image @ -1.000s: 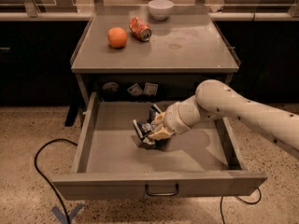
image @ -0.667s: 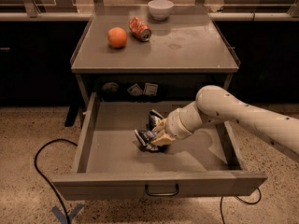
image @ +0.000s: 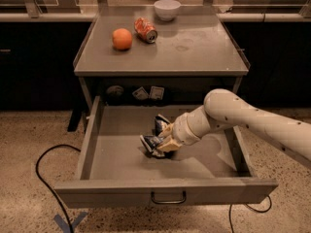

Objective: Place blue chip bag into top drawer

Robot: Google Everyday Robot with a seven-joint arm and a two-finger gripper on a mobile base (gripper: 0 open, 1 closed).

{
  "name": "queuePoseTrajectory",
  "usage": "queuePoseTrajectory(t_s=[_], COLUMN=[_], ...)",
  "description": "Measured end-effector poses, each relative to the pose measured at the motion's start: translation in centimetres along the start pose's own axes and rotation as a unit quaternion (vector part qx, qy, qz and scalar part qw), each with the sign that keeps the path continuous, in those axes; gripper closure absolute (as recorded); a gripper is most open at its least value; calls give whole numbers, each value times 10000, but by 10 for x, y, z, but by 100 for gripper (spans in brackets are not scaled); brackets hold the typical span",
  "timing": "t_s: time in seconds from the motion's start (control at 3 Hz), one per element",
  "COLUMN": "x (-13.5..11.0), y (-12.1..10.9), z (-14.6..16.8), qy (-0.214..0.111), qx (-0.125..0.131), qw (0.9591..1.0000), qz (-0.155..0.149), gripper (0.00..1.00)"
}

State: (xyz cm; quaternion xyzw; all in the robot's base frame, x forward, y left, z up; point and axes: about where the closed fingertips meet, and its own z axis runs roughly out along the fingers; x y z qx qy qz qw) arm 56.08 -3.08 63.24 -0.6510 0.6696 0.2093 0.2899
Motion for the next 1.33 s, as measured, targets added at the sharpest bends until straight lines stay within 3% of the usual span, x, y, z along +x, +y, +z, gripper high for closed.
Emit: queuePoseTrajectory(t_s=[0.67, 1.0, 1.33], x=[0, 0, 0], y=[0, 0, 0], z=[0, 0, 0], qy=[0, 0, 0], qx=[0, -1, -1], qw=[10000, 10000, 10000], qz=[0, 0, 0], gripper=[13, 0, 0])
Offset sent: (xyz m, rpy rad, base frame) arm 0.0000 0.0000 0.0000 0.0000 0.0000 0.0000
